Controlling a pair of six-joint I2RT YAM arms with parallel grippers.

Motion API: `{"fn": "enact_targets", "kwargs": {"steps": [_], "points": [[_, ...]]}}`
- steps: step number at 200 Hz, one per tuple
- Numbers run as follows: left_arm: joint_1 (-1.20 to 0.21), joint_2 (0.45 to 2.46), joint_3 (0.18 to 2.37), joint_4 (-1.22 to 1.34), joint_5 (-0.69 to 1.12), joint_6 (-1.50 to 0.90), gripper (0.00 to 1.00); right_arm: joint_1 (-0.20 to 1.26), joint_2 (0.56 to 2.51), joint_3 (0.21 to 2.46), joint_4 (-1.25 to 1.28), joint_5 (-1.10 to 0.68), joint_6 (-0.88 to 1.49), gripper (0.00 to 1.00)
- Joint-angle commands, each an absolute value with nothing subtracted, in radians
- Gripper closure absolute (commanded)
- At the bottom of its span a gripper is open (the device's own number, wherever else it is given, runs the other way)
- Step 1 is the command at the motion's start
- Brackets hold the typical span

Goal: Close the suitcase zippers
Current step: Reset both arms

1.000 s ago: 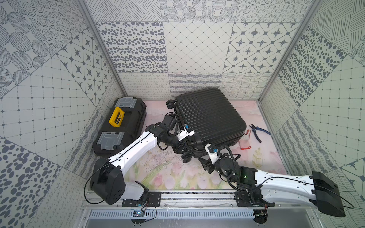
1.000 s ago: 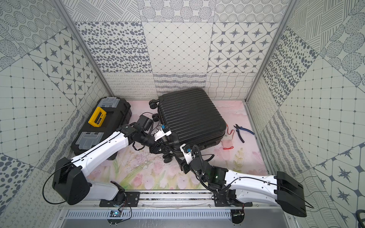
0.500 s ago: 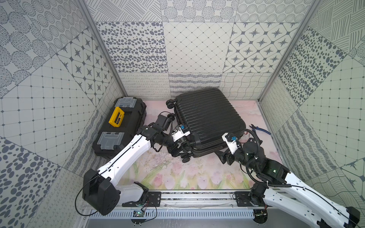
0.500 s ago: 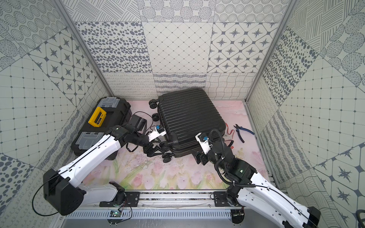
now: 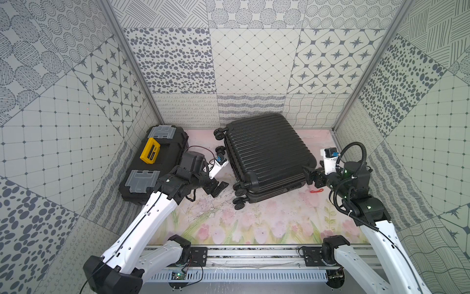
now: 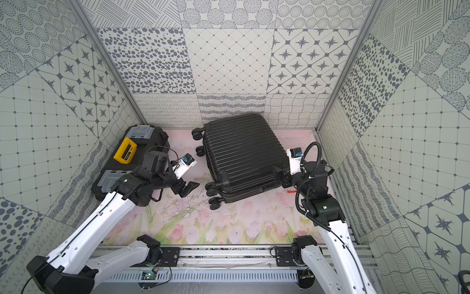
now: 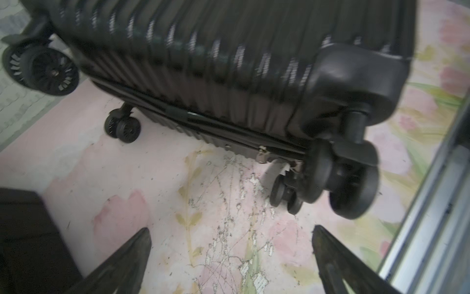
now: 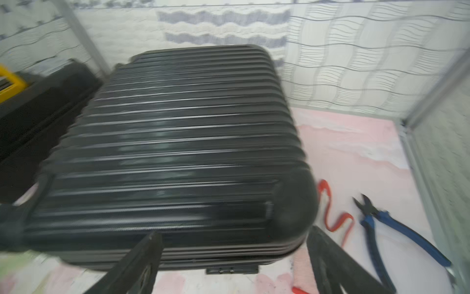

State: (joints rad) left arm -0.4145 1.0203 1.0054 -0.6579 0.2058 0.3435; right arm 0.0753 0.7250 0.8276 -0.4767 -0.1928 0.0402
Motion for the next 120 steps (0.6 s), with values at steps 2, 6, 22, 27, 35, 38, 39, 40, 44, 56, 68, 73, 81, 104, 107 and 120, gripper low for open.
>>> {"fn": "enact_targets", "kwargs": {"steps": [2, 6, 22, 27, 35, 38, 39, 40, 44, 56, 68, 73, 81, 104, 107, 120], "points": [[-0.334, 1.015, 0.861, -0.281, -0.099, 0.051, 0.02, -0.104, 0.723, 0.741, -0.270, -0.285, 0.182, 0.08], [-0.325, 1.020, 0.845, -0.258, -0.115, 0.012, 0.02, -0.132, 0.723, 0.723, -0.254, -0.291, 0.188, 0.08], [-0.284, 1.062, 0.810, -0.229, -0.154, -0.077, 0.02, -0.173, 0.727, 0.673, -0.223, -0.215, 0.175, 0.07], [-0.274, 1.079, 0.805, -0.223, -0.147, -0.084, 0.02, -0.178, 0.725, 0.659, -0.213, -0.199, 0.172, 0.07], [-0.270, 1.102, 0.792, -0.208, -0.148, -0.087, 0.02, -0.192, 0.725, 0.628, -0.190, -0.169, 0.174, 0.07], [-0.270, 1.108, 0.785, -0.197, -0.151, -0.090, 0.02, -0.196, 0.725, 0.617, -0.181, -0.159, 0.180, 0.07], [-0.270, 1.110, 0.782, -0.193, -0.152, -0.091, 0.02, -0.198, 0.725, 0.612, -0.179, -0.157, 0.182, 0.07], [-0.270, 1.113, 0.781, -0.190, -0.153, -0.092, 0.02, -0.199, 0.725, 0.608, -0.176, -0.156, 0.185, 0.07], [-0.269, 1.118, 0.768, -0.170, -0.153, -0.096, 0.02, -0.206, 0.727, 0.593, -0.164, -0.157, 0.191, 0.07], [-0.265, 1.127, 0.727, -0.094, -0.153, -0.088, 0.02, -0.213, 0.730, 0.553, -0.135, -0.163, 0.193, 0.07], [-0.254, 1.131, 0.702, -0.042, -0.139, -0.099, 0.02, -0.213, 0.732, 0.510, -0.112, -0.162, 0.194, 0.07], [-0.252, 1.132, 0.695, -0.025, -0.125, -0.101, 0.02, -0.214, 0.732, 0.497, -0.105, -0.162, 0.191, 0.06], [-0.252, 1.136, 0.680, 0.006, -0.109, -0.098, 0.02, -0.213, 0.732, 0.473, -0.095, -0.160, 0.190, 0.05], [-0.248, 1.169, 0.635, 0.085, -0.098, -0.092, 0.02, -0.213, 0.744, 0.425, -0.066, -0.168, 0.188, 0.05], [-0.247, 1.175, 0.634, 0.089, -0.099, -0.094, 0.02, -0.214, 0.747, 0.417, -0.060, -0.169, 0.188, 0.04], [-0.243, 1.214, 0.638, 0.098, -0.094, -0.104, 0.02, -0.213, 0.756, 0.382, -0.024, -0.165, 0.189, 0.04]]}}
